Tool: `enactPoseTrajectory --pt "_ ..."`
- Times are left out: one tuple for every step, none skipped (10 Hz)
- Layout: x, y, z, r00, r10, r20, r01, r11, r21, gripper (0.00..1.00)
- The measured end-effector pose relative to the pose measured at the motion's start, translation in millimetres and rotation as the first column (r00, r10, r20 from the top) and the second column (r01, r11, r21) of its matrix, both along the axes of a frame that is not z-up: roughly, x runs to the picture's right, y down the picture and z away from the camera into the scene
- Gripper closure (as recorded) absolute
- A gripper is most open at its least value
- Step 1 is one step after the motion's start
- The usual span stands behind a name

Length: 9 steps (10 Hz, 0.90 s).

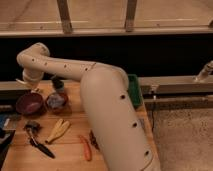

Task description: Place fork in purple bowl

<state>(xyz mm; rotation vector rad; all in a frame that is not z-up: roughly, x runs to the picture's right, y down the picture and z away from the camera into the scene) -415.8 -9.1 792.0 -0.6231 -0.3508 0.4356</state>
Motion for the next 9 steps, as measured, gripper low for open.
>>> enactPoseTrajectory --pt "-10 6 2.5 1.0 -0.02 0.015 0.02 0.9997 -0.012 1.0" --pt "-17 13 6.3 0.999 -0.038 0.03 0.039 0.9989 -0.025 1.0" --pt "-22 18 9.5 0.998 -0.047 0.041 0.049 0.9982 -0.035 1.0" --pt "-26 23 11.6 0.997 -0.054 0.053 0.056 0.9975 -0.043 1.0" --pt "-32 28 12.1 0.996 -0.056 0.074 0.06 0.997 -0.049 1.0" --pt "-34 32 11.7 0.994 -0.047 0.096 0.051 0.9979 -0.04 1.0" --pt "-36 35 11.7 0.992 -0.036 0.123 0.04 0.9988 -0.028 1.0" --pt "-36 37 12.1 0.99 -0.029 0.138 0.032 0.9992 -0.022 1.0" --pt "-39 40 12.3 0.987 -0.028 0.155 0.031 0.9994 -0.015 1.0"
